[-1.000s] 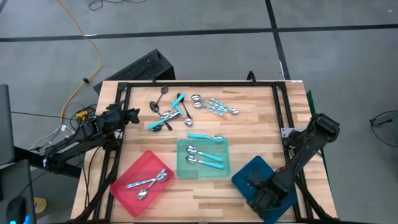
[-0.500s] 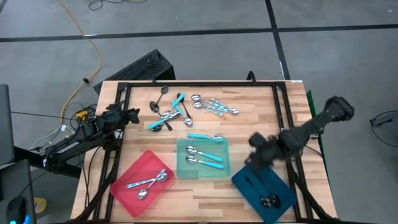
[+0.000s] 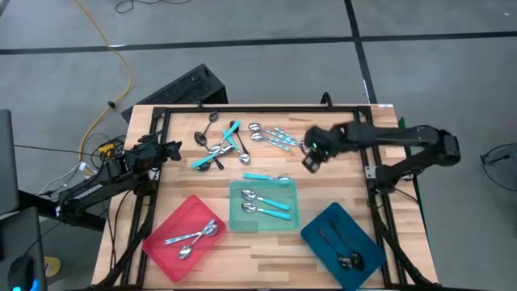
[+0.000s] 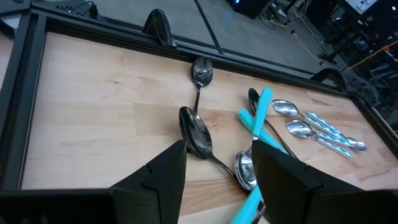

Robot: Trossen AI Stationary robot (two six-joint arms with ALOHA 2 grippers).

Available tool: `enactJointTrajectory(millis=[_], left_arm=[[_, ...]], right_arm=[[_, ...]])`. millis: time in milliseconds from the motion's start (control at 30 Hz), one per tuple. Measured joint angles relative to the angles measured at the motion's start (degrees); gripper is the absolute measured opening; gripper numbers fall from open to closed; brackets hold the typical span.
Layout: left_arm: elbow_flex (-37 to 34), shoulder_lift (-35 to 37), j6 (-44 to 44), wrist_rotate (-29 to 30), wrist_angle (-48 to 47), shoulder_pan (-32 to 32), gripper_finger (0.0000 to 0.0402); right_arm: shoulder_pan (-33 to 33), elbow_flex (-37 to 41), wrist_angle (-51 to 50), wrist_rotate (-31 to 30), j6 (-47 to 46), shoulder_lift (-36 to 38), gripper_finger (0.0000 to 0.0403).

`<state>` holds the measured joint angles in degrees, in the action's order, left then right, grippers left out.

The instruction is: Sort silverware by color (type)

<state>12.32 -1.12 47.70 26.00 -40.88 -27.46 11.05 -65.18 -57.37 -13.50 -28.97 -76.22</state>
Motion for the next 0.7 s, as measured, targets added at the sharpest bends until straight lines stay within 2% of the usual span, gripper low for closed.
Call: enactJointTrajectory(millis=[167,333,533,700], left_arm=[[0.0,0.03,0.04,0.02,0.0,0.0,0.0167],[0.0,0.01,0.94,-0.02,0.0,0.01,0.0167],[0.0,0.01,1.65,-0.07,-0.03,0.0,0.0167],[0.0,0.01,2.83,-0.1,-0.03,0.01,0.0167]], right_arm=[[9.5,0.06,7.33,3.65,8.37,-5.25,0.0188],[15.34,0.06,13.84,7.41,14.18,-12.07,0.0185],[19.93,-2.22,16.71,8.45,14.82,-20.93,0.0185],[20.67,-4.66,17.16,10.84,18.35,-26.95,0.0185]])
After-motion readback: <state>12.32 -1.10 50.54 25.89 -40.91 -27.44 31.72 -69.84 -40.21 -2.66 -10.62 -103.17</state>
